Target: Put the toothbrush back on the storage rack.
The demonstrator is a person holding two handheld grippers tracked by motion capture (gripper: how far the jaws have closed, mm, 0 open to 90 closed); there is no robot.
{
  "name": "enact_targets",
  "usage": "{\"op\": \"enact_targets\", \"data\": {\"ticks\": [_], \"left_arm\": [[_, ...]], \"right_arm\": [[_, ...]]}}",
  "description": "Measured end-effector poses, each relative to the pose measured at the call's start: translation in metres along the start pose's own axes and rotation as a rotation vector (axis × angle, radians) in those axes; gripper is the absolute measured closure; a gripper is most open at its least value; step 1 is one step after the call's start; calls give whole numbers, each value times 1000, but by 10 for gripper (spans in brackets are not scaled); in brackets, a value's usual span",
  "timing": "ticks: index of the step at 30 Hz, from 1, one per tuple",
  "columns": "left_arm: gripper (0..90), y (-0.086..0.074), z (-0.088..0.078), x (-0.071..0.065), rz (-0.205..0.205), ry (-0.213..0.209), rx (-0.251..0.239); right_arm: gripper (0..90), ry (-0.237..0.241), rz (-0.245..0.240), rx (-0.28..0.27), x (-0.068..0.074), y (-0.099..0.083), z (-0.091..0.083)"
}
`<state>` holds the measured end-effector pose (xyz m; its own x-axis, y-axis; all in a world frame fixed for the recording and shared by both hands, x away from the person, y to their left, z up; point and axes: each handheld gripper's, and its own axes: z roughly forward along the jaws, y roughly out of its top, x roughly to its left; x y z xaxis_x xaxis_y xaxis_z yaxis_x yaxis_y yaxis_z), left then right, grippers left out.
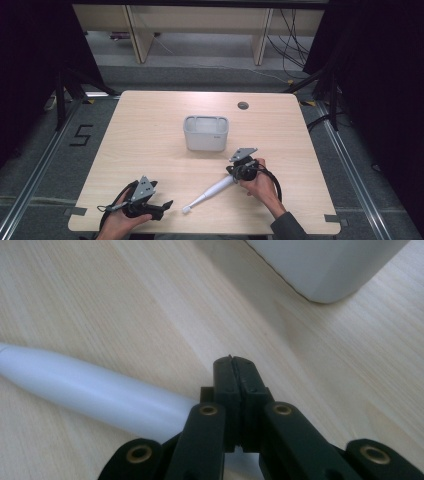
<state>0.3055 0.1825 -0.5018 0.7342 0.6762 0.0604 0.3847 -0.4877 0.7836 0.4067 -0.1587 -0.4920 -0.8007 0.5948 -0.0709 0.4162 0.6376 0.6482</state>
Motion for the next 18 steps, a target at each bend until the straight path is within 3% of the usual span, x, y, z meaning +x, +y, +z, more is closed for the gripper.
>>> {"op": "enact_targets", "data": {"ticks": [4, 11, 16, 18], "left_arm": [[154, 0, 1, -1, -9, -7, -9], [154, 0, 0, 0, 6, -10, 4], [154, 0, 0, 0, 5, -10, 6], [154, 0, 0, 0, 3, -10, 7]], "right_arm": [[897, -11, 20, 6, 0, -6, -6], [889, -26, 4, -7, 0, -17, -17], [884, -24, 60, 9, 6, -25, -27], [880, -24, 39, -1, 6, -28, -29]]}}
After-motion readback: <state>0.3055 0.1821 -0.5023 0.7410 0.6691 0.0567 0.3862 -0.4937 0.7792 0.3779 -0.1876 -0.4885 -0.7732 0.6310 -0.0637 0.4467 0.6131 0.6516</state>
